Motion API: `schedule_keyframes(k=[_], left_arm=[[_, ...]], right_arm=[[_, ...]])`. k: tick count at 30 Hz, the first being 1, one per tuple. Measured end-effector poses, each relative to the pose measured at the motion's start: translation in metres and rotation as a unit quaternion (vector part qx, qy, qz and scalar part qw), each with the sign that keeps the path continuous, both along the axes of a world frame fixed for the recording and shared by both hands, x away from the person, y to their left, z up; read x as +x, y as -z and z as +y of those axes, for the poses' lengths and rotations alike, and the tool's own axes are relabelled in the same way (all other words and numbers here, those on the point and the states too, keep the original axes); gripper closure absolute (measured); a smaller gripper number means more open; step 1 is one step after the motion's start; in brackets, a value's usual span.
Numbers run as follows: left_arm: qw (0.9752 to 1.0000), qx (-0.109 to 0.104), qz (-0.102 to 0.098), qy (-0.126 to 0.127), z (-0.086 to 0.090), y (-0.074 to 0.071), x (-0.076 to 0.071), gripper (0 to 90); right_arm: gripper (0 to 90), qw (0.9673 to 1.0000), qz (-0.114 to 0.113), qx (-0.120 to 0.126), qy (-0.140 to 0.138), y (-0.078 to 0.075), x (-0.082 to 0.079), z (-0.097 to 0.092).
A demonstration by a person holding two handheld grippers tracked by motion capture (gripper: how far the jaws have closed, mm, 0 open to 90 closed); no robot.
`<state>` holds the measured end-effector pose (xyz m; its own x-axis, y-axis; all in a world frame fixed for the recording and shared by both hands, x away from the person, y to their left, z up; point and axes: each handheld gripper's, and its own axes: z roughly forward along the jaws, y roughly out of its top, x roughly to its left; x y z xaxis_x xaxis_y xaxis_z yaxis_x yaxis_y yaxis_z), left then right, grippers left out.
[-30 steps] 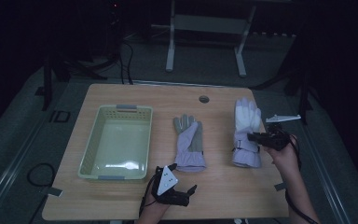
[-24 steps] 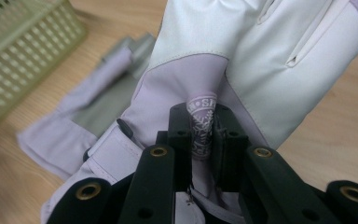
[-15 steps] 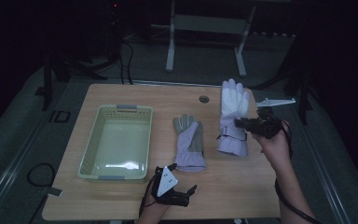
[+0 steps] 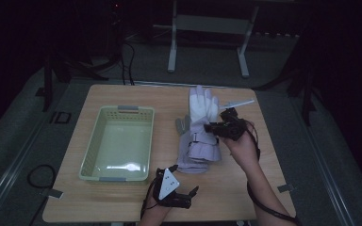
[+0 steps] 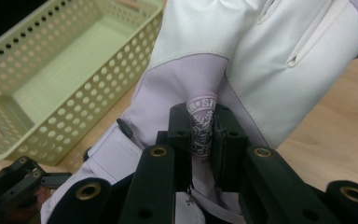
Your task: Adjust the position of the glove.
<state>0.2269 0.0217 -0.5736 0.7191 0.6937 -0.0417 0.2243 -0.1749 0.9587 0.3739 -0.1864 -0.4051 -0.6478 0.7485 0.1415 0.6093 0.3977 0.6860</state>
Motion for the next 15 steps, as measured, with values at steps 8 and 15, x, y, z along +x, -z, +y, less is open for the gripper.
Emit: schedule_keyframes(k=[8,15], left_arm=[[1.0000,0.002,-0.001,-0.002,0.000,0.000,0.000,0.6],[1.0000,0.002,0.000,0.001,0.000,0.000,0.000,0.6]], right_arm=[[79.4,0.9989,0.044,-0.017,0.004,0.043,0.010,0.022],[79.1,0.9964,0.072,-0.038,0.024,0.076,0.021,0.030]])
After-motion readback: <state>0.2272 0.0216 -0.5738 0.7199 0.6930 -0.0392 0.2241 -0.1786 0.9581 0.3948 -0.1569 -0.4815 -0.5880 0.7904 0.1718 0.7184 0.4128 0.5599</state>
